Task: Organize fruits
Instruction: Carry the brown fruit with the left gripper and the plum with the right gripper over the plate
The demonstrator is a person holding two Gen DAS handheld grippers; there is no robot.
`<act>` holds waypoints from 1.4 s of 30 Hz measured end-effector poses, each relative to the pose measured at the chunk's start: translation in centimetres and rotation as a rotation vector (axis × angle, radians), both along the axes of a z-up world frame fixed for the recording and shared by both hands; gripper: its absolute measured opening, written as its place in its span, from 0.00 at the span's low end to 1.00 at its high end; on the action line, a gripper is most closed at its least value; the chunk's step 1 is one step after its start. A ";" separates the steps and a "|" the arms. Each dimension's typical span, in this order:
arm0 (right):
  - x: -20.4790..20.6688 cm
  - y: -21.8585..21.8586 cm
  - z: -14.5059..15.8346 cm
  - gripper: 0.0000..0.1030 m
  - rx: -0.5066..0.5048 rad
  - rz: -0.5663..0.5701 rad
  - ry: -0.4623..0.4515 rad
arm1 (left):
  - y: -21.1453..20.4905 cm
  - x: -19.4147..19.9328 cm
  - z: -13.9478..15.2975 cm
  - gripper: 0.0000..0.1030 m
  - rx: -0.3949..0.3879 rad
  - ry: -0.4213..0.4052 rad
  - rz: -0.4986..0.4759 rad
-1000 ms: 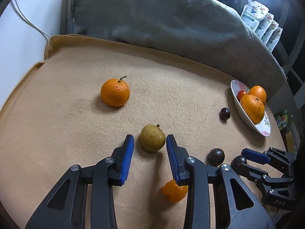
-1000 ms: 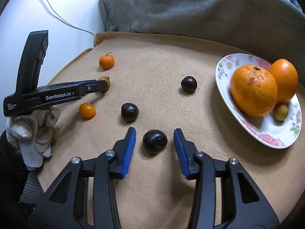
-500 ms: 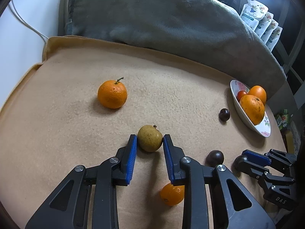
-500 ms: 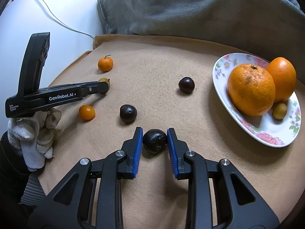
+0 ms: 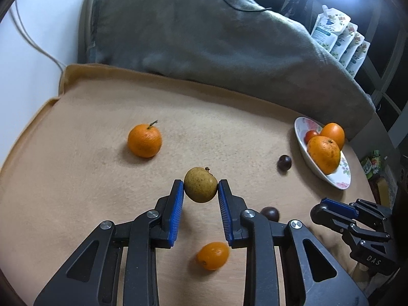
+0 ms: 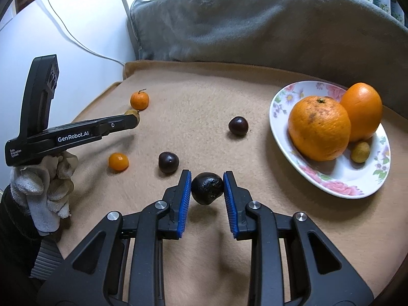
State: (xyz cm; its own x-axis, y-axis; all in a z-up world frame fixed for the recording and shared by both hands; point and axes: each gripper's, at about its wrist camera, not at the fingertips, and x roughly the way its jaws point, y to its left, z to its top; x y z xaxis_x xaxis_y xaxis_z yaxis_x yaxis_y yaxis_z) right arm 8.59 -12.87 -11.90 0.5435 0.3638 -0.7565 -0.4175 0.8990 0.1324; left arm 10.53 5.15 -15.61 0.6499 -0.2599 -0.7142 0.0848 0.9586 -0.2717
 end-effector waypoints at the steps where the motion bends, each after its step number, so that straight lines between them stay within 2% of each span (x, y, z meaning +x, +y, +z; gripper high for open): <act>1: 0.0 -0.2 0.2 0.26 0.001 -0.003 -0.004 | -0.2 -0.1 0.2 0.25 0.002 -0.005 -0.004; 13: -0.8 -4.0 2.6 0.26 0.023 -0.077 -0.073 | -3.2 -0.2 2.6 0.25 -0.002 -0.059 -0.065; 24: -0.8 -8.4 3.5 0.26 0.032 -0.156 -0.100 | -7.1 0.9 3.9 0.25 -0.007 -0.081 -0.138; 42: 0.9 -12.0 3.1 0.26 0.033 -0.212 -0.108 | -13.7 5.1 4.9 0.25 0.029 -0.094 -0.238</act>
